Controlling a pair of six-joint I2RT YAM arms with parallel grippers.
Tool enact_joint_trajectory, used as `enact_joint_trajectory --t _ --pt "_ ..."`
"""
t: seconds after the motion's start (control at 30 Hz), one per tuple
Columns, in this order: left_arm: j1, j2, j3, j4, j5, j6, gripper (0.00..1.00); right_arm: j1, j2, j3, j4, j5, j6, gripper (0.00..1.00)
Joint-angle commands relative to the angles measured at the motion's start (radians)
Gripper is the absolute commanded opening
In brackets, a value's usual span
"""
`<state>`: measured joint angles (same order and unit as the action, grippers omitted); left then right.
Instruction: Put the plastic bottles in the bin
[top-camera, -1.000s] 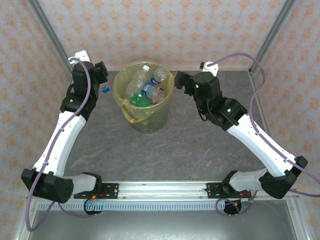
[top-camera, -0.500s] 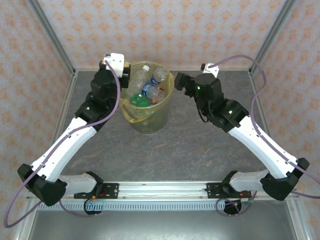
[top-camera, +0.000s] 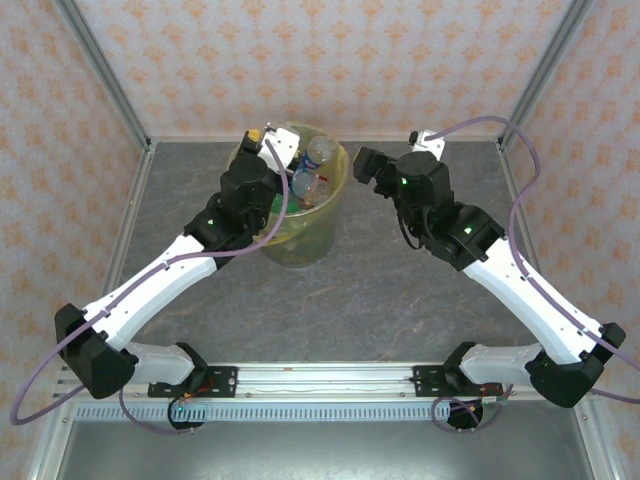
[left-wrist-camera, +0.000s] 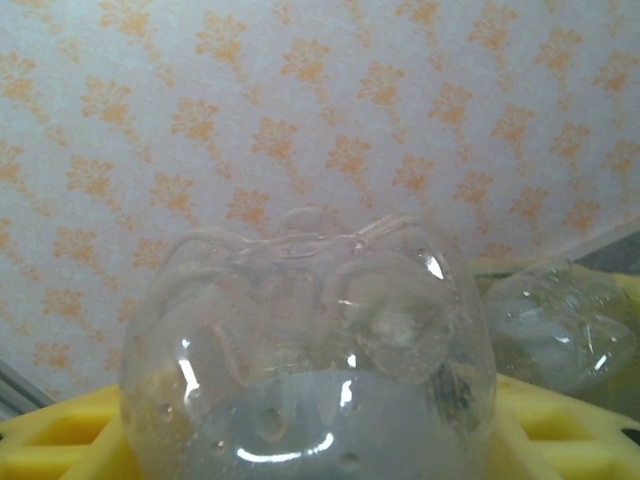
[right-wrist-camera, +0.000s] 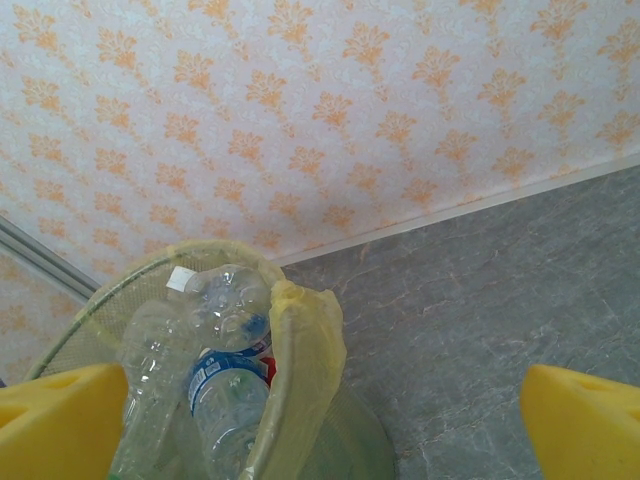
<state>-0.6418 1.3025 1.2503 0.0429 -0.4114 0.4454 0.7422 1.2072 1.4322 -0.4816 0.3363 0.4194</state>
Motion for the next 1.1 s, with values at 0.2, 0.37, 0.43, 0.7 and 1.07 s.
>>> enact_joint_trajectory --t 0.2,0.37,0.43,0.7,1.07 --pt "-0.019 0.046 -0.004 0.066 0.023 0.057 0.64 -0.007 -0.020 -0.020 0.003 0.013 0.013 1.00" --pt "-0.022 0.070 0.008 0.087 0.007 0.087 0.65 -0.007 -0.020 -0.024 0.005 0.017 0.013 1.00" --pt "-0.022 0.085 0.022 0.079 0.000 0.091 0.66 -0.007 -0.020 -0.023 0.006 0.017 0.013 1.00" --pt "-0.028 0.072 0.042 0.031 0.035 0.030 0.82 -0.007 -0.020 -0.022 0.004 0.025 0.009 1.00" --pt "-0.028 0.003 0.071 -0.012 0.076 -0.055 0.93 -0.007 0.017 0.009 0.013 0.012 -0.006 1.00"
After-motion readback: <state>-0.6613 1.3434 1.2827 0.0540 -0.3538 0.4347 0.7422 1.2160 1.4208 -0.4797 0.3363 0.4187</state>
